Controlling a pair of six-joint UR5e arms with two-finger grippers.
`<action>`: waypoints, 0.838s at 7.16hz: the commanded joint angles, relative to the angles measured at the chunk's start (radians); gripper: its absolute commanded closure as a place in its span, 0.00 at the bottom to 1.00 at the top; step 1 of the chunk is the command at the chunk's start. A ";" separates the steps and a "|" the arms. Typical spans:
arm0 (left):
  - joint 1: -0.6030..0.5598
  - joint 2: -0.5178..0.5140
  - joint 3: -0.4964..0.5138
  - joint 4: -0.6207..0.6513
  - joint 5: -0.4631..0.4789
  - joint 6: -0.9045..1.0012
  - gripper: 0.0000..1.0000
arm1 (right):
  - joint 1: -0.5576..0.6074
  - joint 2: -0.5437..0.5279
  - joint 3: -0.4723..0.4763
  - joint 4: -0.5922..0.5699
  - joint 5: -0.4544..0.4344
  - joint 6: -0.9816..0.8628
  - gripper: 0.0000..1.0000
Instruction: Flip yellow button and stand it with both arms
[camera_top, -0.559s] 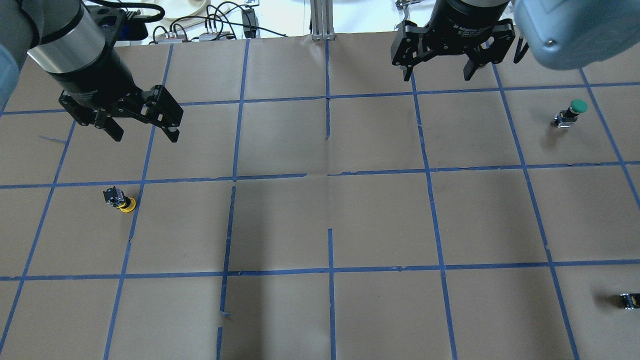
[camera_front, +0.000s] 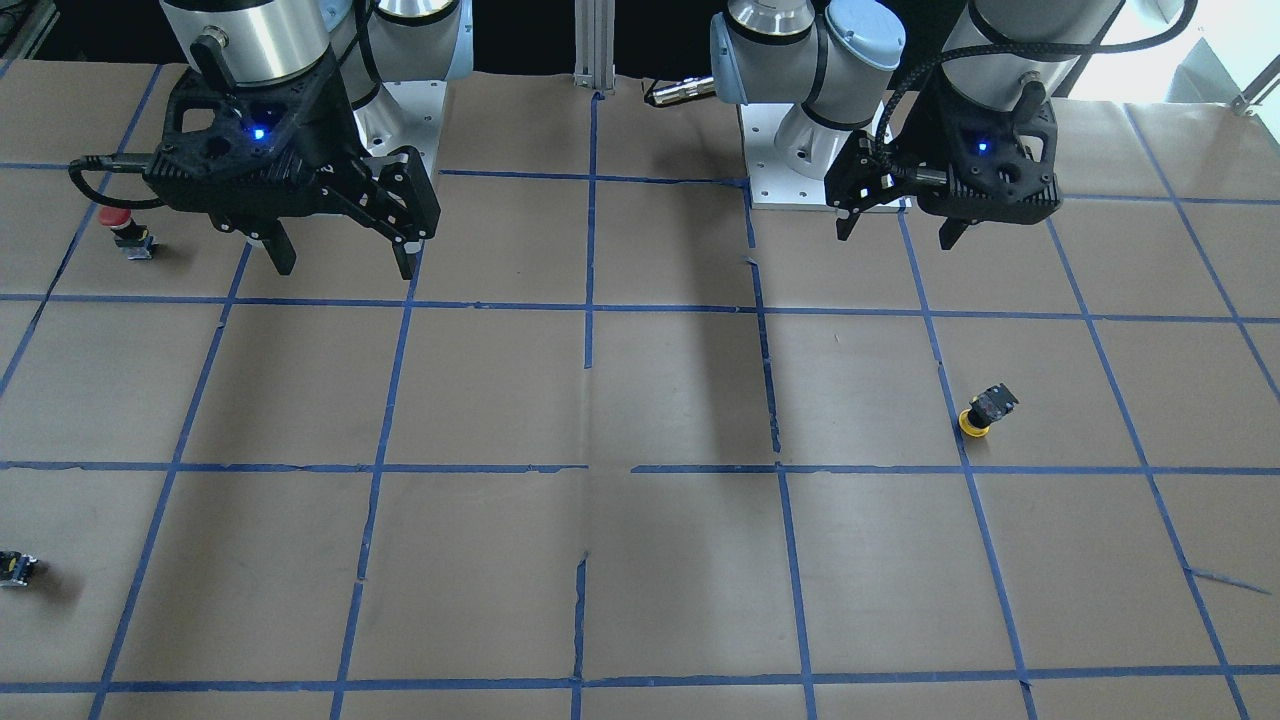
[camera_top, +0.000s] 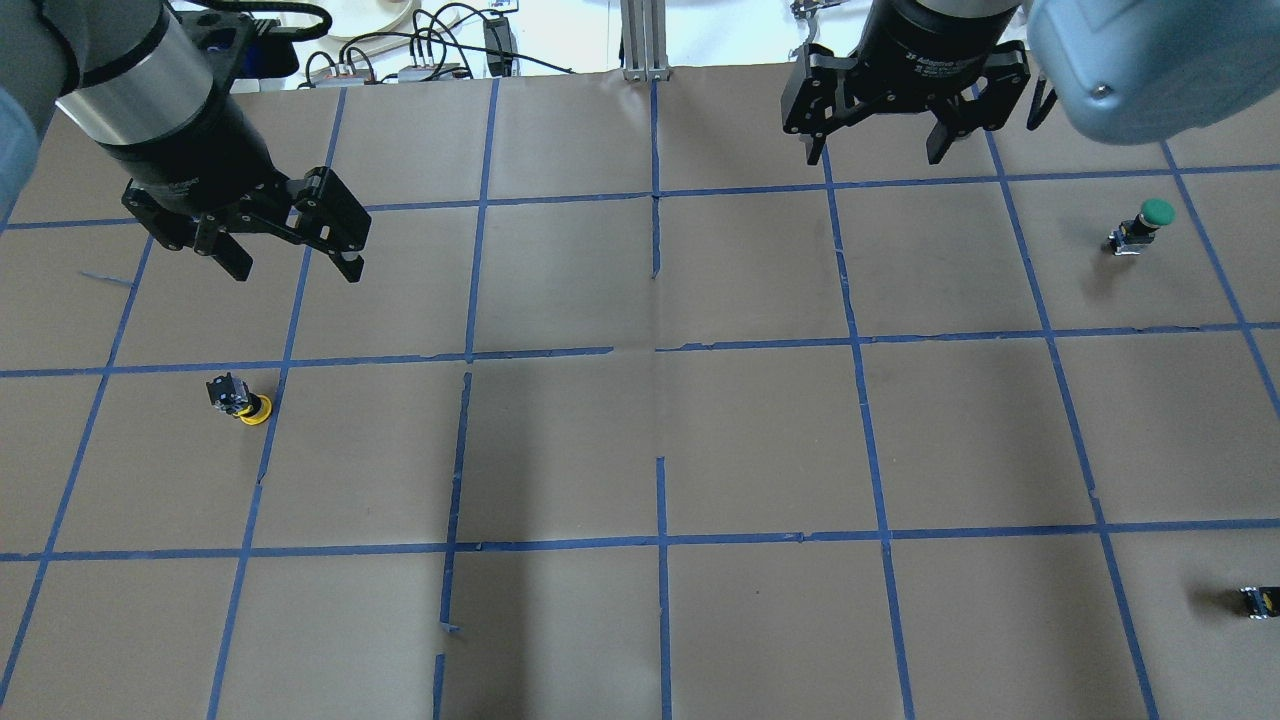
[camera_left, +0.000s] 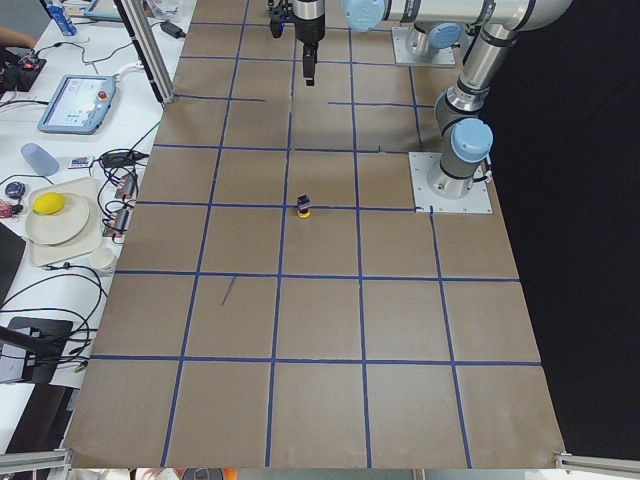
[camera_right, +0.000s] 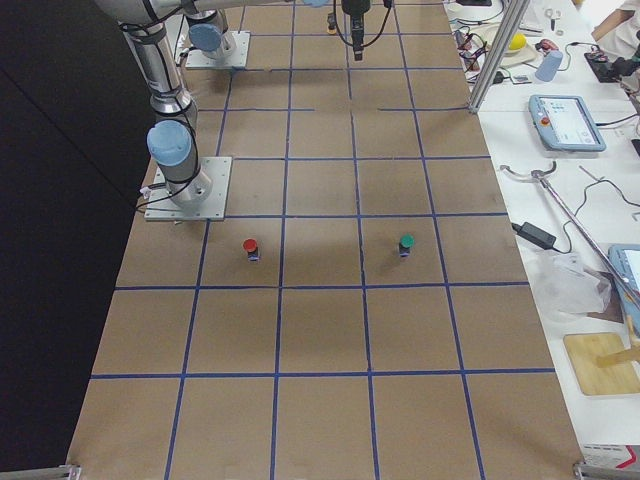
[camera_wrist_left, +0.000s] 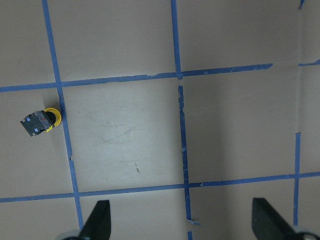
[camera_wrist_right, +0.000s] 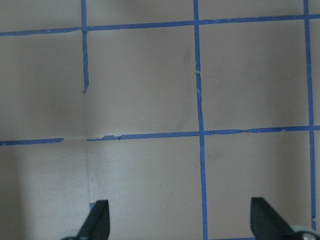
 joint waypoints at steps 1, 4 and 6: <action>-0.001 -0.002 -0.003 0.001 -0.002 0.000 0.00 | -0.001 -0.003 0.001 0.009 0.001 -0.013 0.00; -0.001 0.011 -0.005 0.000 0.015 0.000 0.00 | 0.001 -0.004 -0.001 0.014 -0.003 -0.010 0.00; -0.001 0.010 -0.006 0.003 0.001 0.000 0.00 | 0.002 -0.006 0.004 0.012 0.003 -0.002 0.00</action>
